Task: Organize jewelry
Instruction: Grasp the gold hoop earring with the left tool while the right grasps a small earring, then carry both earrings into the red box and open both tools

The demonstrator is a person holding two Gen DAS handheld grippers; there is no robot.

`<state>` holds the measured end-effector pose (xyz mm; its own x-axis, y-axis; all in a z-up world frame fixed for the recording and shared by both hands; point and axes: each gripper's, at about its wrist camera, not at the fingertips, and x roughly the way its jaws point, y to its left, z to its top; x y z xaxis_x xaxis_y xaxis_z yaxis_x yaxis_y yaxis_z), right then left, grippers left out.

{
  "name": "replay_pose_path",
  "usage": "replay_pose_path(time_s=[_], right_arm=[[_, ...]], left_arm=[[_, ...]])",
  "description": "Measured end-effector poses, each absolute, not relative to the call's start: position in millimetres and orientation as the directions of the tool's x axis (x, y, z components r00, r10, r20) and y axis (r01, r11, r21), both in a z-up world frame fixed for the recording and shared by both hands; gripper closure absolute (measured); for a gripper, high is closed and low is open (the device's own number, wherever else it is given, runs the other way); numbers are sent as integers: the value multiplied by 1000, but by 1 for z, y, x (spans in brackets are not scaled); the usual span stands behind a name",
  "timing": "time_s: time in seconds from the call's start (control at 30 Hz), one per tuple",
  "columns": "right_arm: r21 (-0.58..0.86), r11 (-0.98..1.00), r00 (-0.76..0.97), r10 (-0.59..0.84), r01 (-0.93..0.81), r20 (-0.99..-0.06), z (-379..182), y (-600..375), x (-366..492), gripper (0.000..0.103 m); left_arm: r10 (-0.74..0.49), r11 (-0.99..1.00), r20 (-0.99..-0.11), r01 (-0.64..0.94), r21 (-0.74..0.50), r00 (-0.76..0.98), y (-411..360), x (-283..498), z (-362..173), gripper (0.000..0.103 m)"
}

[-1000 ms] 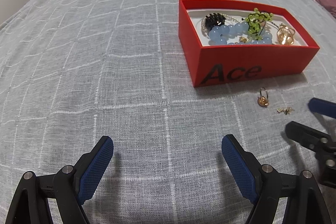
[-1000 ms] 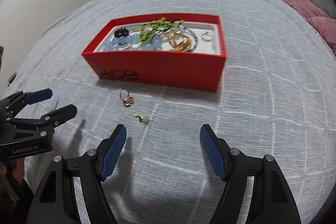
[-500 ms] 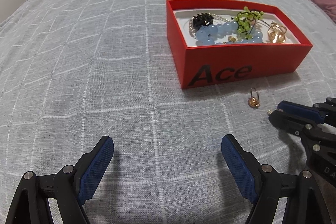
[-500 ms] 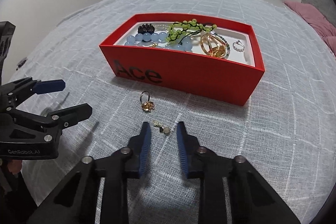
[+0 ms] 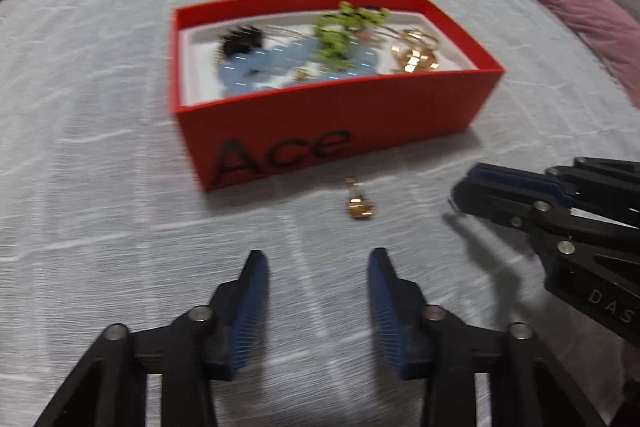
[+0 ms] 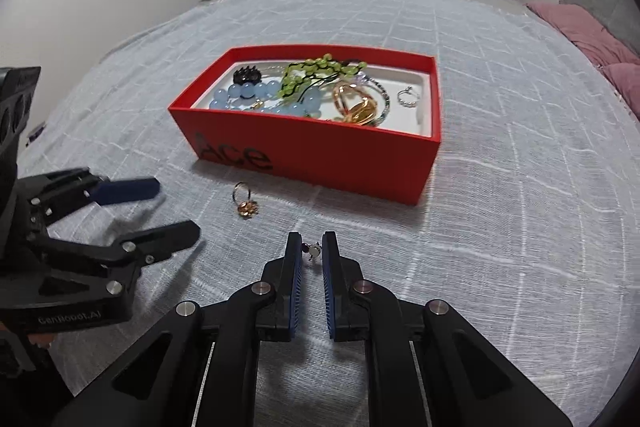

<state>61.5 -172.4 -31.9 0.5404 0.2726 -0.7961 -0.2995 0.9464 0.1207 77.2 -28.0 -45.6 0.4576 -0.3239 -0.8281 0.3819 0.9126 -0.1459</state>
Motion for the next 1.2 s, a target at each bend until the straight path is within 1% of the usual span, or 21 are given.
replay_pose_path(time_s=[0.13,0.2,0.53,0.63,0.7,0.93,1.2], right_arm=[[129,948,544,275,-291,-793,-28,-179,62,92],[130,948,545,275,-290,-792,-27,-181,62,92],[120,951,539,262,-284,-801,-27,-186,62,92],[119,952,535,258,-281,-805,-28,-187,62,92],[118,953,533,256,-279,-807,-29,-187,62,92],[123,954,520,255,-275,-815,-30,-189,62,92],[120,952,520,257,-283,-814,-25,-188,56,92]], left_arm=[[-343,901,-816,409,-145,466,-36,76,-43,71],[-363,894,-811,418,-164,458,-39,76,-42,77],[-369,900,-801,395,-183,471,-49,95,-47,79],[-355,905,-799,392,-164,485,-52,98,-49,84],[-346,906,-800,398,-147,491,-55,98,-50,93],[-331,906,-798,406,-120,503,-68,97,-49,93],[-344,911,-787,386,-146,513,-53,88,-41,93]])
